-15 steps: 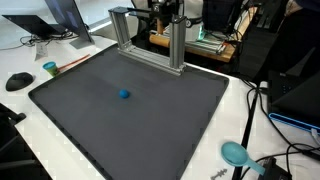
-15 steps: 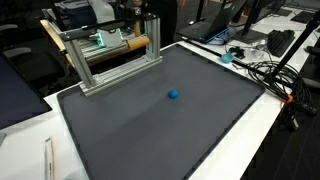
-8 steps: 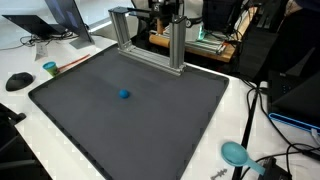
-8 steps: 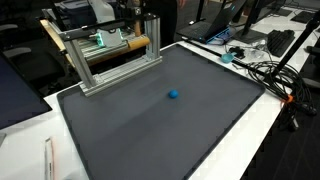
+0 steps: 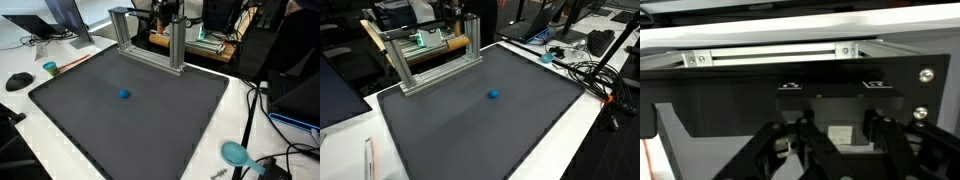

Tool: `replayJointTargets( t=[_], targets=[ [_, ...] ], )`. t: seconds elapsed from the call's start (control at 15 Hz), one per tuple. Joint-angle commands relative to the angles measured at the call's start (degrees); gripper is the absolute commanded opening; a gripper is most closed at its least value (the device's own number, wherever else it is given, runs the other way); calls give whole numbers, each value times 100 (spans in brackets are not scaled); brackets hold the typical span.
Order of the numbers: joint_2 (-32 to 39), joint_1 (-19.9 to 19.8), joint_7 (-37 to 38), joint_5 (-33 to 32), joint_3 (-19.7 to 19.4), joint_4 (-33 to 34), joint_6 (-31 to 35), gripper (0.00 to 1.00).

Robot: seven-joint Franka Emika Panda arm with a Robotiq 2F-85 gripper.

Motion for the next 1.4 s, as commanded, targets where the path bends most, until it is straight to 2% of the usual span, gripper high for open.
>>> replayJointTargets(
  t=[0.0,0.73,1.13,1.33],
  targets=[
    [-29,16,292,121,103,-106,123,22],
    [421,-94,1171,86,283,284,587,22],
    [1126,-182,1496,-119,383,959,1051,22],
    [1678,-192,1401,-316,387,1571,1159,22]
  ],
)
